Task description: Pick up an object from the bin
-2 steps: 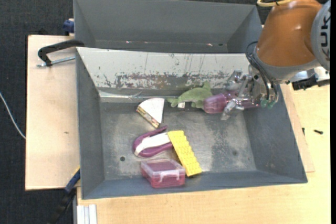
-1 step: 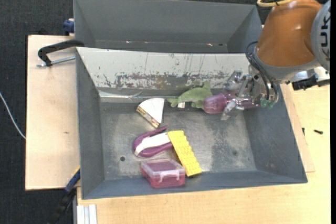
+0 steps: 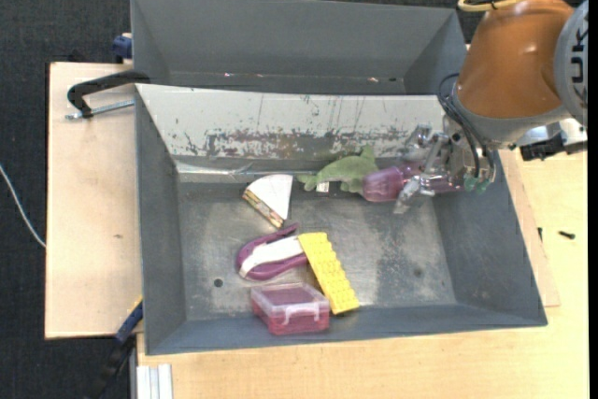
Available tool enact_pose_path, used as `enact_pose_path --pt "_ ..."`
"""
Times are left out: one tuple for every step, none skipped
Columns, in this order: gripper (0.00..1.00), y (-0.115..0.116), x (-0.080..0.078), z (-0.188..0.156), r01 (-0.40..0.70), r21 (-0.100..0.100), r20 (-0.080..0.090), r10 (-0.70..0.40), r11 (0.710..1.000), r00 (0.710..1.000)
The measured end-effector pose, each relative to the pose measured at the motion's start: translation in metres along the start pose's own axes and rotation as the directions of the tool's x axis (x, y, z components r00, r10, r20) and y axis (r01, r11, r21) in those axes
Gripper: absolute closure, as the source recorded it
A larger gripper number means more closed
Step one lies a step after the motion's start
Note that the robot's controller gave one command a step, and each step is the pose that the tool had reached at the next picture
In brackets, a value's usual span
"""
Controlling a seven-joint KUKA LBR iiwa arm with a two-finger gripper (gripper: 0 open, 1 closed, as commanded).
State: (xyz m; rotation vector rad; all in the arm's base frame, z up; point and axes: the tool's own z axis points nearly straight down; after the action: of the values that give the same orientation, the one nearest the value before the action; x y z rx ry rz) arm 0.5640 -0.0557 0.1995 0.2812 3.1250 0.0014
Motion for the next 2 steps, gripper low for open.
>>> enact_pose_path --pt "1.0 -0.023 0.0 0.007 -0.007 -0.001 0.011 0.007 1.0 1.0" --pt "1.0 -0.031 0.001 0.024 0.133 -0.001 -0.01 -0.133 0.991 0.991"
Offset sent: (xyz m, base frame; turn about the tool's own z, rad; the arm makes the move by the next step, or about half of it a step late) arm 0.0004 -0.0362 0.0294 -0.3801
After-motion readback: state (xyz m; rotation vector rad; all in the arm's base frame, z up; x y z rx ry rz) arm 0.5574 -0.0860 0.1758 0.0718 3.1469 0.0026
